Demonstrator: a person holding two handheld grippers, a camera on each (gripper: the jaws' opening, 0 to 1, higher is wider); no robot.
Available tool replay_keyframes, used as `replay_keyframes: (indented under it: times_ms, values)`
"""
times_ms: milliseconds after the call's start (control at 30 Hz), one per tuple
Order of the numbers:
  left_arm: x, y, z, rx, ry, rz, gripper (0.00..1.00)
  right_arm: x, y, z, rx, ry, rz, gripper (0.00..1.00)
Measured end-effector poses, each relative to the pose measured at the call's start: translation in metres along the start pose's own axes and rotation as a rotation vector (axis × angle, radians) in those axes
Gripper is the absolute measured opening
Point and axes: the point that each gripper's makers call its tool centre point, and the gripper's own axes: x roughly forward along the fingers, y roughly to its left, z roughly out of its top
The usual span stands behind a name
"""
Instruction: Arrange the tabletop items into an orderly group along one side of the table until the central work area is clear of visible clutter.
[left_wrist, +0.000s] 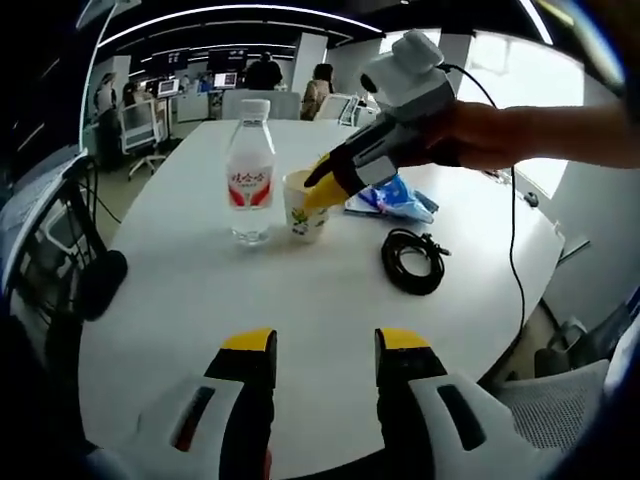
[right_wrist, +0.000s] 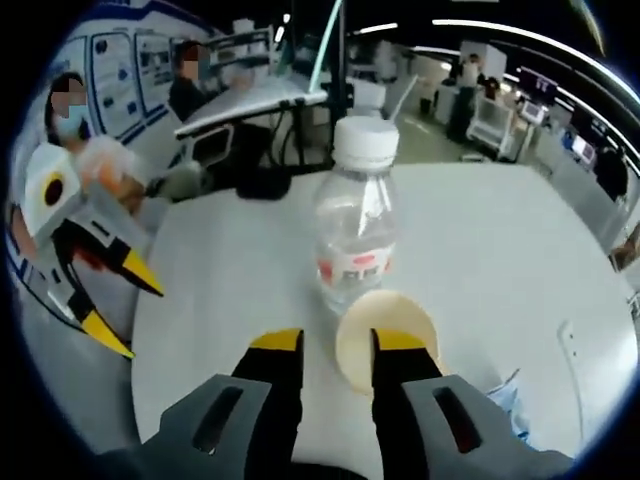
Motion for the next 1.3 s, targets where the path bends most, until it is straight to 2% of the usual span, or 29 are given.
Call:
replay_keyframes:
  times_ms: [433,667,867,1300]
  values:
    - [0.005,-0.014,0.004,0.005,0.0,-0.027,0.38,-0.038,-0.008,0.001,0.064,-0.086,-0.043,0.23]
    - [0.005,-0.022,0.006,0.014,0.001,-0.053,0.38,-0.063,-0.01,-0.012,0.149,-0.129,-0.097,0.22]
    - [0.005,-0.028,0.006,0.036,0.009,-0.09,0.37,-0.09,-0.007,-0.041,0.259,-0.149,-0.179,0.21]
    - [-0.004,-0.038,0.005,0.068,0.019,-0.166,0.37,-0.15,-0.001,-0.12,0.503,-0.167,-0.392,0.2]
